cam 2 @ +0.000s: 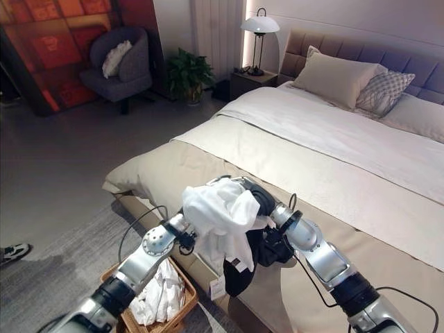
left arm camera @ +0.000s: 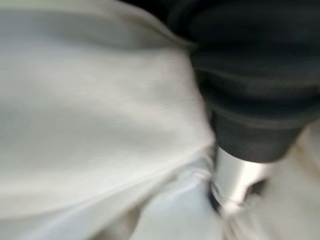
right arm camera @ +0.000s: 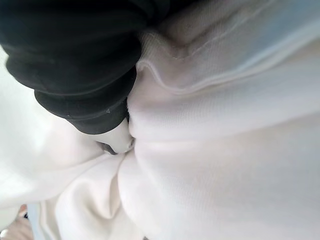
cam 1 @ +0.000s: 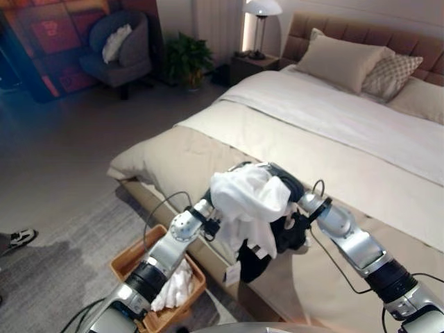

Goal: Pick up clothes into the bucket

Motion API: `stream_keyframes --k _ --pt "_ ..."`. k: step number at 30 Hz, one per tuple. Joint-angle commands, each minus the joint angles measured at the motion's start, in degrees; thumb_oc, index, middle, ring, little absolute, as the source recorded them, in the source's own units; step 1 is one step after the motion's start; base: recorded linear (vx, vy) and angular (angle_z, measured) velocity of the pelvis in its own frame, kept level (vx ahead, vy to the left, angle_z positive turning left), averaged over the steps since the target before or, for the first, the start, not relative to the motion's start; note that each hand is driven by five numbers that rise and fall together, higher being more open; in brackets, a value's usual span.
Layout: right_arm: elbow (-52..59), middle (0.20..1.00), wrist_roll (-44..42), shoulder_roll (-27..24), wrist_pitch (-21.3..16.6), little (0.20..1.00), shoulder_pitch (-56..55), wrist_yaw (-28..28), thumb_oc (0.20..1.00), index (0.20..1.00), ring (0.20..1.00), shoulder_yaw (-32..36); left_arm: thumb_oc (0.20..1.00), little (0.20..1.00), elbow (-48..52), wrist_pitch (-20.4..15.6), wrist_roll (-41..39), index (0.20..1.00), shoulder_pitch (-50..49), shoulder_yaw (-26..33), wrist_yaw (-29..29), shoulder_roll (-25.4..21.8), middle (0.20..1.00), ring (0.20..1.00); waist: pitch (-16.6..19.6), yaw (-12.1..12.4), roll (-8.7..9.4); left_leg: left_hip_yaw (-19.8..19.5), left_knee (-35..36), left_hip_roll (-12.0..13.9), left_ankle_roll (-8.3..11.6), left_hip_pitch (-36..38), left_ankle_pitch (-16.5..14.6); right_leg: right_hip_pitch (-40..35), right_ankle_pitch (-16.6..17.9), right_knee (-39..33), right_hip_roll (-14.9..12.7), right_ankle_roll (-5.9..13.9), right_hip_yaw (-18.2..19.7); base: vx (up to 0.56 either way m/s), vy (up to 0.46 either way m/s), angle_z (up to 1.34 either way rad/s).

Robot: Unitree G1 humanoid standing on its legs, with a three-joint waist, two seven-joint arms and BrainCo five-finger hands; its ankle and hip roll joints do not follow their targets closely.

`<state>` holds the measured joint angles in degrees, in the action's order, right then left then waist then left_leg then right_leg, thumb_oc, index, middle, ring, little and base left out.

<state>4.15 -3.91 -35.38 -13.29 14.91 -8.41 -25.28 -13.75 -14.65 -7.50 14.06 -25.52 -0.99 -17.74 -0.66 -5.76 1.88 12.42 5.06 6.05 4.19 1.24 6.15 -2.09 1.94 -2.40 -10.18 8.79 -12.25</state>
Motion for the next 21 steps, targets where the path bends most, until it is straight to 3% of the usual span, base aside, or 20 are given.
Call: stream_keyframes --k 1,6,9,12,21 --pt "7.89 0.2 -2.75 2.22 -5.53 0.2 4.06 2.02 0.2 0.2 0.2 3.25 1.0 1.0 -0.65 -3.41 -1.47 1.0 0.96 6.4 4.17 -1.85 1.0 1.0 -0.48 1.41 3.55 -0.53 -1.29 -0.67 -0.33 3.83 -5.61 3.73 6.75 1.35 -2.75 2.7 1.76 0.0 0.0 0.0" --pt "8.35 0.2 -2.61 0.96 -6.02 0.2 1.62 1.72 0.2 0.2 0.2 6.11 1.0 1.0 6.26 -5.68 -8.17 1.0 -6.25 15.62 3.03 -3.43 1.0 1.0 -0.87 2.32 3.6 -0.67 -1.51 -0.47 -0.18 3.74 -5.55 3.56 6.66 1.32 -2.7 2.55 1.37 0.0 -0.002 0.01" --pt "8.16 0.2 -2.63 1.03 -6.24 0.2 1.01 1.07 0.2 0.2 0.2 7.45 1.0 1.0 9.89 -6.51 -15.37 1.0 -8.46 19.14 -1.98 -4.1 1.0 1.0 -0.8 2.62 3.48 -0.97 -1.43 -0.48 -0.14 3.71 -5.48 3.38 6.6 1.28 -2.77 2.49 1.17 0.01 0.001 0.04" --pt "7.08 0.2 -1.59 1.22 -6.37 0.2 0.53 0.81 0.2 0.2 0.2 8.36 1.0 1.0 11.77 -7.34 -17.11 1.0 -9.46 21.65 -2.5 -3.49 1.0 1.0 -0.63 2.88 3.38 -1.22 -1.29 -0.54 -0.15 3.8 -5.5 3.1 6.53 1.18 -2.87 2.43 0.91 0.01 0.006 0.08" --pt "2.59 0.2 1.16 2.55 -6.24 0.2 -0.57 0.96 0.2 0.2 0.2 9.76 1.0 1.0 18.37 -8.1 -21.14 1.0 -9.41 20.74 -8.37 -3.61 1.0 1.0 -0.67 3.02 3.35 -1.63 -1.31 -0.82 -0.39 3.74 -5.66 2.89 6.52 1.15 -3.09 2.41 0.64 0.0 0.004 0.03"
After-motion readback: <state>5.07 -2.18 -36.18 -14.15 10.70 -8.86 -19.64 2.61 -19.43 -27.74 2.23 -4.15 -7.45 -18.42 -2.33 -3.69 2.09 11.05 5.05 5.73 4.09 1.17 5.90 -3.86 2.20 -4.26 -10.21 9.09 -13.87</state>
